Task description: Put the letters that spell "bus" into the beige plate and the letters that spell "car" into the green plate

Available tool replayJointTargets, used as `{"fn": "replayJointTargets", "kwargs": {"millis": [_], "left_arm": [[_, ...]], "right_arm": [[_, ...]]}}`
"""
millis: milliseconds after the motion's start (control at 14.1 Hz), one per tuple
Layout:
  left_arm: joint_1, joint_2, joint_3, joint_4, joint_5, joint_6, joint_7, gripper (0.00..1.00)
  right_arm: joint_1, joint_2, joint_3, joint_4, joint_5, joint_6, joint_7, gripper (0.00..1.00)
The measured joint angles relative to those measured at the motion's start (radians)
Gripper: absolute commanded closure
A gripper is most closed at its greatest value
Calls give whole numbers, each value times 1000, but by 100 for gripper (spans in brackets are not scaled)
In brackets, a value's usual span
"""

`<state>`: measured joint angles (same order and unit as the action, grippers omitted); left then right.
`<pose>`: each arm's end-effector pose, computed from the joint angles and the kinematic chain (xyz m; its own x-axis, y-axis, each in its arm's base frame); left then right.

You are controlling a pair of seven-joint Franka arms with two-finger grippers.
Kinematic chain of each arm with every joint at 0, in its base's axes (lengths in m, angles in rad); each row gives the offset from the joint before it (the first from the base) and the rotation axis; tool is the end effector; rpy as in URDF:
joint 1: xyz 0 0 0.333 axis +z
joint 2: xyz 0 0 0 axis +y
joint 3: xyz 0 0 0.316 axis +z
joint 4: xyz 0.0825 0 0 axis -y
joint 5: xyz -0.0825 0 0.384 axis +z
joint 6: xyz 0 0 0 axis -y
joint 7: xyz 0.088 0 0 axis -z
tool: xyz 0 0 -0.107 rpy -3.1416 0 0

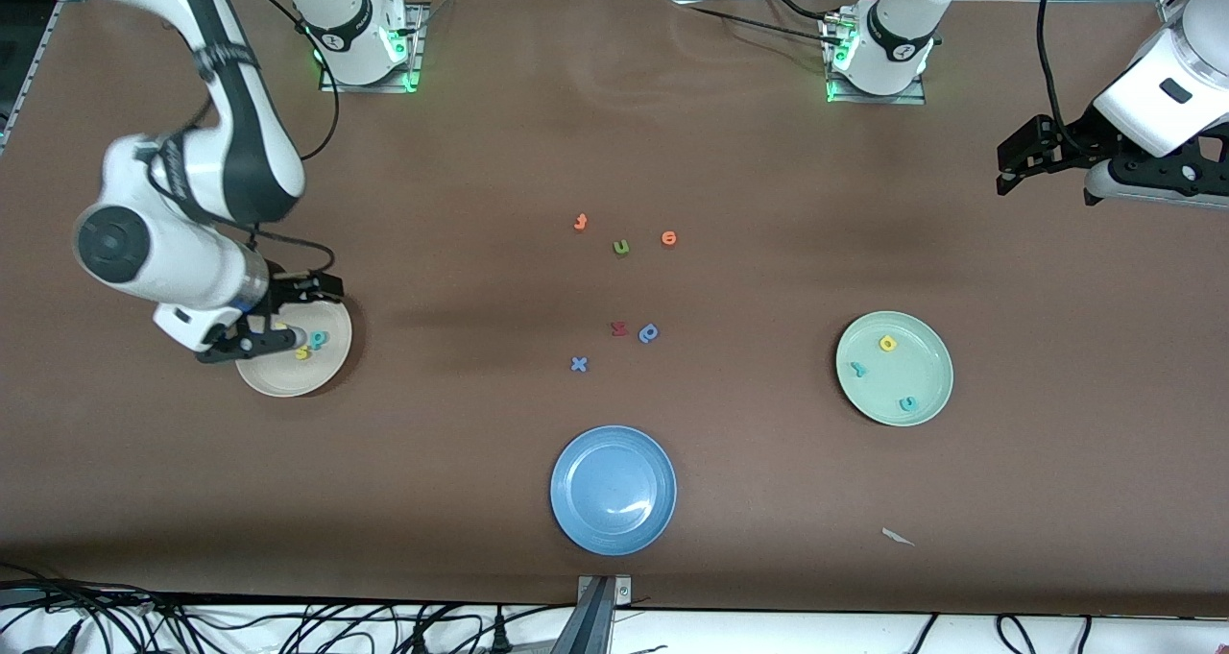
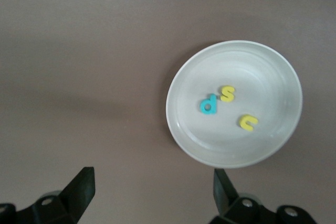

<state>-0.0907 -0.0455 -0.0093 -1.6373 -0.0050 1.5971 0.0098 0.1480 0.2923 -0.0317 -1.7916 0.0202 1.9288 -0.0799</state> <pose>0.5395 -0.0548 0.6203 0.9940 -0.1094 0.0053 -0.1095 -0.9940 0.0045 0.6111 0.0740 0.3760 0.9704 0.1865 -0.1532 0.1856 -0.9824 -0.0208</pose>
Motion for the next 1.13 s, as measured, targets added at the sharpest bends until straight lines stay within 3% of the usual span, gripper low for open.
{"fn": "replayJointTargets", "kwargs": {"millis": [566,849,1132], "left_arm": [[0,0,-4,1,0,-1,0,0],[0,1,-4,2,0,-1,0,0],[0,1,-4,2,0,-1,0,0]], "right_arm": [[-56,-255,-6,50,-25,-250,-1,0],[-72,-289,-3,184,-27,-399,-1,0],[-79,-305,-3,233,-28,-401,1,0]]}}
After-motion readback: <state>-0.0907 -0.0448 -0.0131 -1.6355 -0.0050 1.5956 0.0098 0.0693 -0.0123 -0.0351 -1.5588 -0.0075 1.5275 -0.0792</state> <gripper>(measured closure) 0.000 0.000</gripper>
